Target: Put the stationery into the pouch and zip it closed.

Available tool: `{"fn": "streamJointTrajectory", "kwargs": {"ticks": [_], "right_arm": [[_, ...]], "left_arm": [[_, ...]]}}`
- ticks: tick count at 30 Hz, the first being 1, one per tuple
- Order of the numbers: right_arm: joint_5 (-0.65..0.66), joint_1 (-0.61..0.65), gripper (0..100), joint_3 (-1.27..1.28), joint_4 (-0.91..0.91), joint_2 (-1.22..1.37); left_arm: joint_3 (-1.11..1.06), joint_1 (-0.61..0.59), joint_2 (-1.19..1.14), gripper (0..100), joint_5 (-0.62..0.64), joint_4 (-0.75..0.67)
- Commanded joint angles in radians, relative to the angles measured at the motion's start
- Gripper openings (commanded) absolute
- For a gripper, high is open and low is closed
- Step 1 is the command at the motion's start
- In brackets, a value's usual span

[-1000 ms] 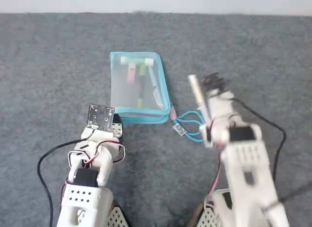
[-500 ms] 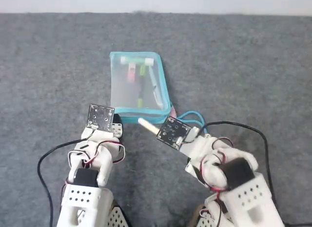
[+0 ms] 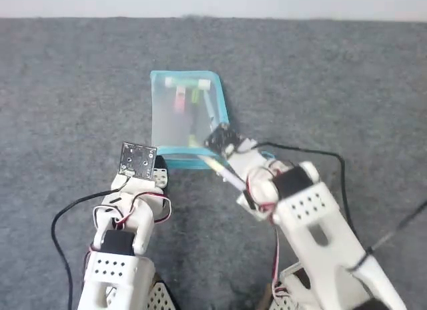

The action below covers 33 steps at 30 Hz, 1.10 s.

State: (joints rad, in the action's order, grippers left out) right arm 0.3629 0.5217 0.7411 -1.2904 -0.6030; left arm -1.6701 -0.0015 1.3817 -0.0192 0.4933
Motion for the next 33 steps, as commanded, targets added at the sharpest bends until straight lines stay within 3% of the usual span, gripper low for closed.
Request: {"fn": "streamJointTrajectory", "kwargs": {"ticks": [1,11,19,25,33], "right_arm": [[-0.101,0.007,0.7,-0.170,0.033,0.105],[-0.356,0.024,1.4,-0.663,-0.041,0.559],[-0.445,0.142,22.2,-0.901,-0.147,0.688],[-0.434,0.143,19.9,-0.802,-0.059,0.559],[-0.362,0.081,19.9,-0.307,0.127,0.104]], "left_arm": [[0.008,0.011,0.015,1,-0.009,-0.040],[0.007,0.011,0.015,1,-0.009,-0.040],[0.005,0.011,0.015,1,-0.011,-0.041],[0.005,0.011,0.015,1,-0.011,-0.043],[0.005,0.011,0.015,1,-0.011,-0.040]]}}
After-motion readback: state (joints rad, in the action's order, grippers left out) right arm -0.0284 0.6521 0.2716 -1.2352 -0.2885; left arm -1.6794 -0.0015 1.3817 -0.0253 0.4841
